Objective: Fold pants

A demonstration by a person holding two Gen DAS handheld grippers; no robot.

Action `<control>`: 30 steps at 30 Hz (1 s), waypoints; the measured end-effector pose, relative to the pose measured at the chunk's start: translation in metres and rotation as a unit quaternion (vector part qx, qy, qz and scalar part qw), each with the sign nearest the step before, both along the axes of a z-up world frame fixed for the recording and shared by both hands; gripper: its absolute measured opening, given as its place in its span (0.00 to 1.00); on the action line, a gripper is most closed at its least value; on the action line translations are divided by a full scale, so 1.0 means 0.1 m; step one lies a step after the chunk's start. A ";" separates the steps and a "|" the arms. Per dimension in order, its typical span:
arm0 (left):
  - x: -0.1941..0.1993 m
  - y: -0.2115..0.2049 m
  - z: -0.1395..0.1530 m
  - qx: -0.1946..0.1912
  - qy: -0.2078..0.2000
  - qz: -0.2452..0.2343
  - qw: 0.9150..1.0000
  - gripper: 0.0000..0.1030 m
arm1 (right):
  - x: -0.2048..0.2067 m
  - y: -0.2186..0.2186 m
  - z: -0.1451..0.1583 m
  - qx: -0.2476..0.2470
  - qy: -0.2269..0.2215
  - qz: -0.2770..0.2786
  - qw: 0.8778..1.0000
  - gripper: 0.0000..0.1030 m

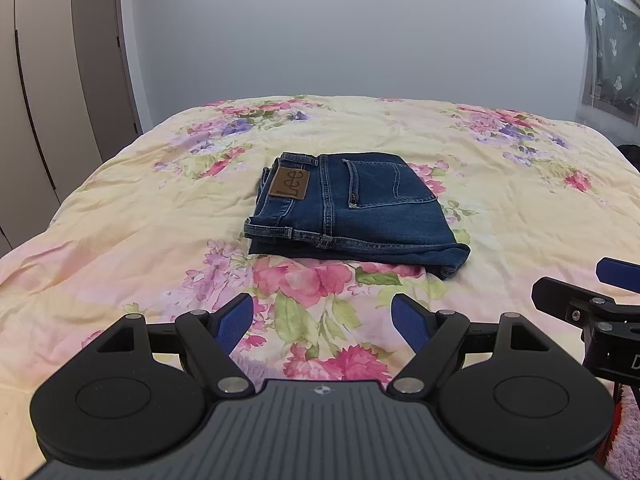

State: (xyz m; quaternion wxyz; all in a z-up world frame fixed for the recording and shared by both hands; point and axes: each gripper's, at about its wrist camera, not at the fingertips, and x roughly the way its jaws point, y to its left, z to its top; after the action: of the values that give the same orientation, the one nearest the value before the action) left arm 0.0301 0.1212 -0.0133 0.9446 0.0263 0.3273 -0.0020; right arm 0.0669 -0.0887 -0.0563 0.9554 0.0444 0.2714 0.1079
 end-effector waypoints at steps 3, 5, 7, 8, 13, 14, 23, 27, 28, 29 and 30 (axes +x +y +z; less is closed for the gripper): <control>0.00 0.00 0.00 0.001 0.001 0.000 1.000 0.89 | -0.01 0.00 0.01 -0.001 0.000 0.000 1.000 0.79; 0.00 0.00 -0.01 0.002 0.002 0.000 1.000 0.89 | -0.01 0.01 0.01 -0.002 0.000 -0.001 1.000 0.79; 0.00 -0.01 -0.02 0.003 0.003 -0.001 1.000 0.89 | -0.01 0.01 0.01 -0.003 0.001 -0.001 1.000 0.79; 0.00 -0.01 -0.02 0.004 0.003 -0.001 1.000 0.89 | -0.01 0.00 0.01 -0.004 0.001 -0.001 1.000 0.79; 0.01 -0.01 -0.02 0.003 0.004 -0.002 1.000 0.89 | -0.02 0.00 0.01 -0.004 0.001 -0.001 1.000 0.79; 0.01 -0.01 -0.03 0.003 0.005 -0.002 1.000 0.89 | -0.02 0.00 0.01 -0.004 0.001 -0.001 1.000 0.79; 0.01 0.00 -0.04 0.000 0.005 0.004 1.000 0.89 | -0.01 0.00 0.00 -0.003 0.003 -0.001 1.000 0.79; 0.00 0.01 -0.02 0.002 0.000 0.006 1.000 0.89 | -0.01 0.01 0.00 -0.003 0.003 -0.001 1.000 0.79; 0.00 0.01 -0.02 -0.001 -0.001 0.005 1.000 0.89 | -0.01 0.01 0.00 -0.003 0.003 -0.001 1.000 0.79; 0.00 0.02 -0.02 -0.005 -0.003 0.003 1.000 0.89 | -0.02 0.01 0.00 -0.003 0.004 -0.001 1.000 0.79; -0.01 0.03 -0.02 -0.009 -0.004 0.003 1.000 0.89 | -0.02 0.01 0.01 -0.003 0.004 -0.001 1.000 0.79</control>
State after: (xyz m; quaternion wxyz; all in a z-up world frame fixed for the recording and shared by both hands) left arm 0.0295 0.1238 -0.0148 0.9461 0.0164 0.3236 -0.0018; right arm 0.0647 -0.0878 -0.0558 0.9546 0.0423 0.2752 0.1060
